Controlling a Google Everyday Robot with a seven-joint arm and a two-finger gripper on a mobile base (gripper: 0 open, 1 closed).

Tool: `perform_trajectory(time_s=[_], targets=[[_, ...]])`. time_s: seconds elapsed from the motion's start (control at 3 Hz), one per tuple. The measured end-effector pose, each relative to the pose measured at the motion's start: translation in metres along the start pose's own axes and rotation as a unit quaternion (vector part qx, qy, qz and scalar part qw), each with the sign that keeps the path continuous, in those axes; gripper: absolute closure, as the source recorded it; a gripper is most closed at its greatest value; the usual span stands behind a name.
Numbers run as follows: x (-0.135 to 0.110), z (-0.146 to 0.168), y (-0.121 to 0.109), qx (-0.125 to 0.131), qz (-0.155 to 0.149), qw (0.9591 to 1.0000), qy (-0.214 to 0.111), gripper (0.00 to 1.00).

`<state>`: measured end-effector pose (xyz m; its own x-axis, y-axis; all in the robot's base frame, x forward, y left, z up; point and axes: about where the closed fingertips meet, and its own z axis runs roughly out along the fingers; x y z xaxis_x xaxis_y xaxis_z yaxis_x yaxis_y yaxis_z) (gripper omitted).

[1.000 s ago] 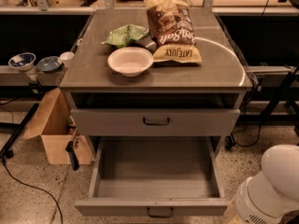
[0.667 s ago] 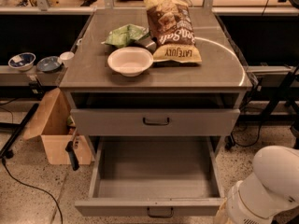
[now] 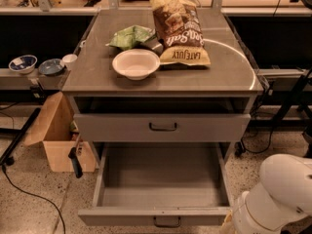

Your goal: Close middle drawer

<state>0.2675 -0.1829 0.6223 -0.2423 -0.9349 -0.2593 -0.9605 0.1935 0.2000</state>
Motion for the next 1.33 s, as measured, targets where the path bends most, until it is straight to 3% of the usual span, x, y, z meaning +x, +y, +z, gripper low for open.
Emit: perform_trajectory(time_s=[0.67, 1.33], targets=[[0.014, 0.054, -0.008, -0.002, 0.03, 0.9994, -0.02, 1.0], [0.022, 0.085, -0.017, 0.019, 0.077, 0.9968, -0.002, 1.0]])
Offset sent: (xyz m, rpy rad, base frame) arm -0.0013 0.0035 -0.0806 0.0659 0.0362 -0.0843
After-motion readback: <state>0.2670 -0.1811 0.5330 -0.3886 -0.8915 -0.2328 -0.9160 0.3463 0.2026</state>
